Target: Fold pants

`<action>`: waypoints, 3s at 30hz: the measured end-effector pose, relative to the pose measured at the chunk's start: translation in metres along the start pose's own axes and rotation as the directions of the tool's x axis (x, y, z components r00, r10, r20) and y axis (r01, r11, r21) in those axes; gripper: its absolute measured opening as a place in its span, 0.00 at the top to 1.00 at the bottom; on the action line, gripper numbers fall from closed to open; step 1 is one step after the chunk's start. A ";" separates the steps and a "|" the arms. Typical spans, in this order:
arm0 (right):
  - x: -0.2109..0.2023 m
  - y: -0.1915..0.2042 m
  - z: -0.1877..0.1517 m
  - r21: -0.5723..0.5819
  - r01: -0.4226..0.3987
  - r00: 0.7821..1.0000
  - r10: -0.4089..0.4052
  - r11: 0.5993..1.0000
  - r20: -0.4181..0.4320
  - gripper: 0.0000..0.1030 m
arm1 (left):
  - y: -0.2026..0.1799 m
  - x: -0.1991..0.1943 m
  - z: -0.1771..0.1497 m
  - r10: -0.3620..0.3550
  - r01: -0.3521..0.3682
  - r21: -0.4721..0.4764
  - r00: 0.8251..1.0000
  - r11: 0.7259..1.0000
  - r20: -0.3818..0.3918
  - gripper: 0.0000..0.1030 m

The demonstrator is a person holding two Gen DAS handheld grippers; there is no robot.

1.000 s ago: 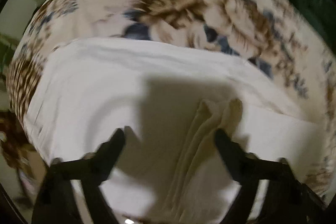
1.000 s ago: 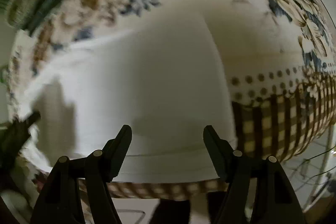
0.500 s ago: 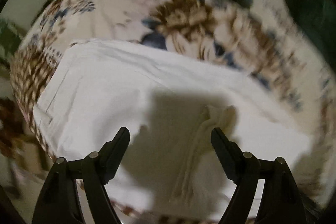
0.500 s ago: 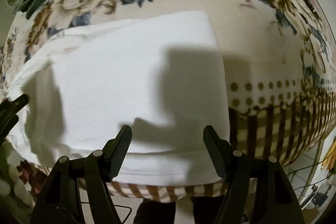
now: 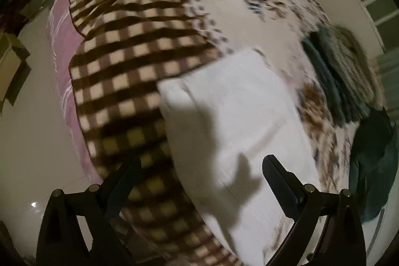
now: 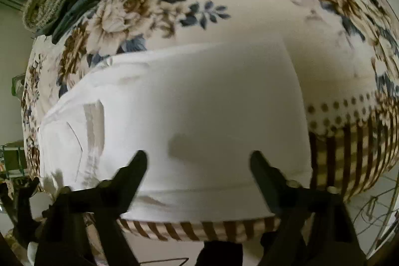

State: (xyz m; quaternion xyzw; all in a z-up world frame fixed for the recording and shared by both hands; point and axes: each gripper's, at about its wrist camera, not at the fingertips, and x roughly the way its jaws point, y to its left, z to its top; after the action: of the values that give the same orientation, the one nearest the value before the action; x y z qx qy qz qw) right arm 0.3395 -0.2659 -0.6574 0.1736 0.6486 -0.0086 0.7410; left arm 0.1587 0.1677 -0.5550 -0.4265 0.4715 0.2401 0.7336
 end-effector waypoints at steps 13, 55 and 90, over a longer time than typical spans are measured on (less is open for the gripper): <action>0.038 0.056 -0.012 -0.121 0.052 0.997 -0.059 0.991 -0.054 0.25 | -0.004 -0.004 0.033 -0.123 0.117 0.074 0.988 0.990 0.090 0.88; 0.062 0.182 -0.118 -0.591 -0.086 0.996 0.069 0.802 -0.051 0.79 | 0.010 0.046 0.042 -0.099 0.100 0.067 0.995 0.993 -0.023 0.65; -0.061 -0.136 -0.039 0.049 -0.112 0.993 0.109 0.993 0.046 0.00 | -0.268 -0.126 -0.256 -0.389 0.231 0.735 0.920 0.637 0.048 0.89</action>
State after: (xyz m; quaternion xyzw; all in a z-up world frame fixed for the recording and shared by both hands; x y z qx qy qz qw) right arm 0.2604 -0.3964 -0.6360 0.2281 0.6214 0.0119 0.7494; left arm 0.1810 -0.1836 -0.3842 -0.1548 0.3697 -0.0511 0.9148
